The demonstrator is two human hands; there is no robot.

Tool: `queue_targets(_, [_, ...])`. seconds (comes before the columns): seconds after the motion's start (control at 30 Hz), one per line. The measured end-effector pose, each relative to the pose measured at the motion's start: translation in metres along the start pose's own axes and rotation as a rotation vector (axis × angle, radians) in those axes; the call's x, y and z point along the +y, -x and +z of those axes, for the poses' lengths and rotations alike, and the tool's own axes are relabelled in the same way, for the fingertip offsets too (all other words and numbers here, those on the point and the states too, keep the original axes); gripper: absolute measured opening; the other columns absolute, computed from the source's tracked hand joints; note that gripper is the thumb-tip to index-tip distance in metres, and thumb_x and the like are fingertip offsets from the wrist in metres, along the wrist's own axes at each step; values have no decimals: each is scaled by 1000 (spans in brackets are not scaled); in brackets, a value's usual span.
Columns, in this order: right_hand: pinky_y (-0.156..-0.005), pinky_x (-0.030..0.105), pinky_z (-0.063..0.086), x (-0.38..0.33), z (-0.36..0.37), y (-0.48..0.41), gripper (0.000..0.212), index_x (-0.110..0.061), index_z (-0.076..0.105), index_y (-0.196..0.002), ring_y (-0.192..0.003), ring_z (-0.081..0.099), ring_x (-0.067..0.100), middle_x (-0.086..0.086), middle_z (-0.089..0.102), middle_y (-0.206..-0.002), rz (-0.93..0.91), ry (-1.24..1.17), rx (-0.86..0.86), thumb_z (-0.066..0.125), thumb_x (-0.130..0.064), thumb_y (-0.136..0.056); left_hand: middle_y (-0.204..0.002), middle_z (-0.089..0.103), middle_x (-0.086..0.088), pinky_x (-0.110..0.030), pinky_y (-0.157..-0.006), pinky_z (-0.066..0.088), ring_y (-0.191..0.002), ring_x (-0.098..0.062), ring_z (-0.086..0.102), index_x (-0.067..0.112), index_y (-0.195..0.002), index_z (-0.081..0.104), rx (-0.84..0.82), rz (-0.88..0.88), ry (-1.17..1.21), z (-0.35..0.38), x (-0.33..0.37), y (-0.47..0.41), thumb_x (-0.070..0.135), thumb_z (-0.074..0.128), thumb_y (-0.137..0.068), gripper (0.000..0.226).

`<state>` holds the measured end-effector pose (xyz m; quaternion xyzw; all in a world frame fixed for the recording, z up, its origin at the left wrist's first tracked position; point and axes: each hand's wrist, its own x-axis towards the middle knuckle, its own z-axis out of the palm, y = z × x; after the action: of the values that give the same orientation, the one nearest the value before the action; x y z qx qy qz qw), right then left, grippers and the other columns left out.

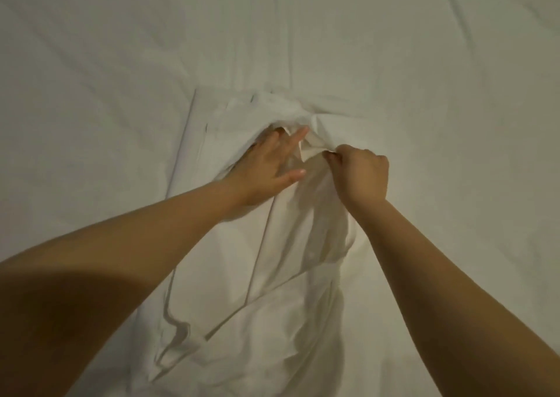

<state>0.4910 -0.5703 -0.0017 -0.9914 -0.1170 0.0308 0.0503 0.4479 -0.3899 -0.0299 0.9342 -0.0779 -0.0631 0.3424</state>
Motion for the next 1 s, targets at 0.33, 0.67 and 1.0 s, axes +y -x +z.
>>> queue_targets(0.33, [-99, 22, 31, -149, 0, -20, 47, -15, 39, -142, -126, 46, 18, 5, 48, -141, -59, -997, -576, 49, -25, -97, -97, 65, -7, -34, -70, 49, -85, -21, 60, 16, -102, 57, 445, -874, 1394, -95, -50, -41, 47, 42, -96, 35])
queue_targets(0.67, [-108, 30, 25, -117, 55, -12, 44, -13, 38, -142, -132, 36, 26, 7, 39, -146, 48, -589, -241, 38, -17, -98, -123, 57, -7, -41, -86, 54, -102, -25, 60, 16, -132, 44, 124, -892, 627, -56, -76, -31, 46, 65, -81, 64])
queue_targets(1.0, [-112, 38, 23, -115, 52, -76, 53, -22, 28, -147, -139, 27, 23, 4, 29, -153, -88, -365, -116, 39, -39, -98, -120, 61, -13, -35, -85, 52, -113, -29, 58, 9, -122, 55, 288, -725, 832, -74, -91, -84, 14, 56, -92, 30])
